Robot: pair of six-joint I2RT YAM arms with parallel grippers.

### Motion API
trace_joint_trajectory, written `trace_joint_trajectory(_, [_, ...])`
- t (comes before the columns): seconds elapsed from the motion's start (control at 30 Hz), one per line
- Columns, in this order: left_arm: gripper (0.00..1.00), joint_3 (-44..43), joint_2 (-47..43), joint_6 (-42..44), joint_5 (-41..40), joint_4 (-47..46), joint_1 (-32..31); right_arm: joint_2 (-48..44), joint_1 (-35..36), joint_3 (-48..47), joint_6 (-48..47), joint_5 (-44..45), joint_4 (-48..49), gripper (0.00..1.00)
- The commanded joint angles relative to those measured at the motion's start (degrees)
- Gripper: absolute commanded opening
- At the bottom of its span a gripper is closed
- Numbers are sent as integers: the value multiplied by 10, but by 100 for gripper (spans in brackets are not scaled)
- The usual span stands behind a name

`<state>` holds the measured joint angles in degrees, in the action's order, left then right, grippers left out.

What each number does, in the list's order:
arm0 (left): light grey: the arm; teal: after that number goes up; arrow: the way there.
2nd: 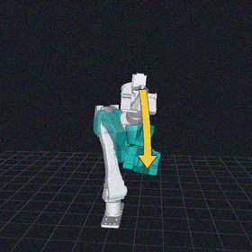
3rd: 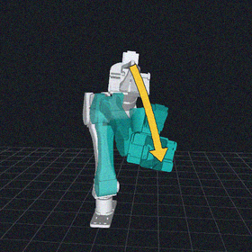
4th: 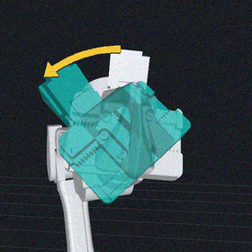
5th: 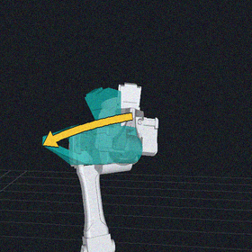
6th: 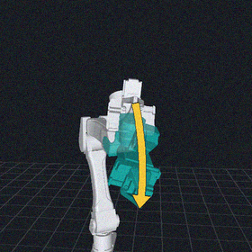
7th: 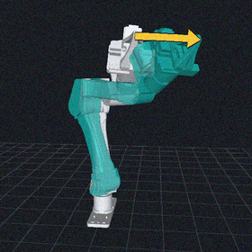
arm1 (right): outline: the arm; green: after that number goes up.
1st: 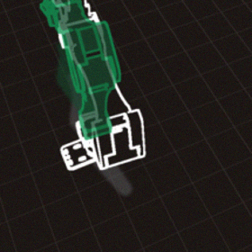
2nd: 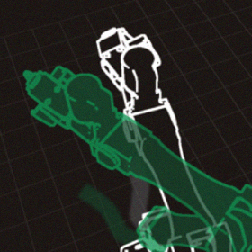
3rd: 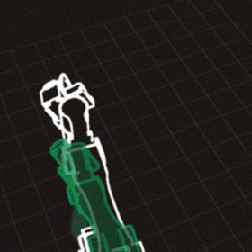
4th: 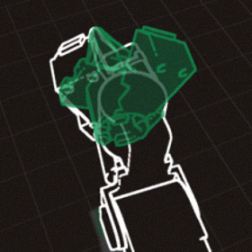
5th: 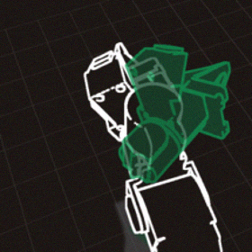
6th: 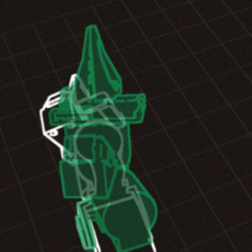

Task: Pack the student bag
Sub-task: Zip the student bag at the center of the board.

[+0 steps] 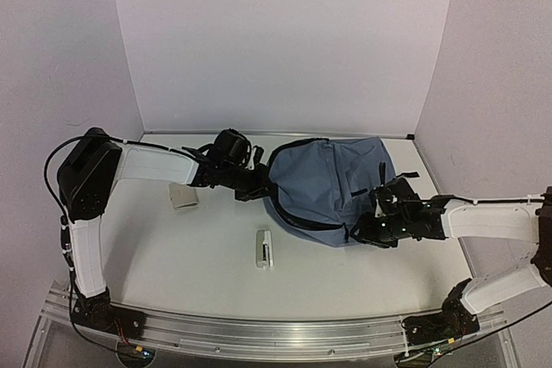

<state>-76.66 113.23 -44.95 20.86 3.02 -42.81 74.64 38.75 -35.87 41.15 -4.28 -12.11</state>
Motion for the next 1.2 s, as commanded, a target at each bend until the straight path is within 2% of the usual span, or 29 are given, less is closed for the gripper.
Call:
trace_joint_trajectory(0.0, [0,-11,-31,3,-9,-13,8,33,-3,-9,-19,-23,27,40])
trace_joint_trajectory(0.13, [0,-13,-30,3,-9,-13,8,59,-3,-4,-22,-53,60,39])
trace_joint_trajectory(0.43, [0,-15,-28,4,-8,-9,8,98,-2,-21,-16,-39,98,36])
trace_joint_trajectory(0.53, [0,-16,-26,1,-5,-11,8,119,-2,-30,-14,-29,105,29])
trace_joint_trajectory(0.63, [0,-15,-26,1,-5,-11,8,133,-2,-38,-10,-29,109,14])
trace_joint_trajectory(0.8, [0,-11,-26,0,-7,-9,8,108,-2,-37,-1,-44,109,0])
trace_joint_trajectory(1.0, [0,-9,-25,4,-13,-1,8,57,1,-21,12,-80,95,0])
trace_joint_trajectory(1.17, [0,-10,-23,7,-14,6,8,26,33,-40,21,-80,77,0])
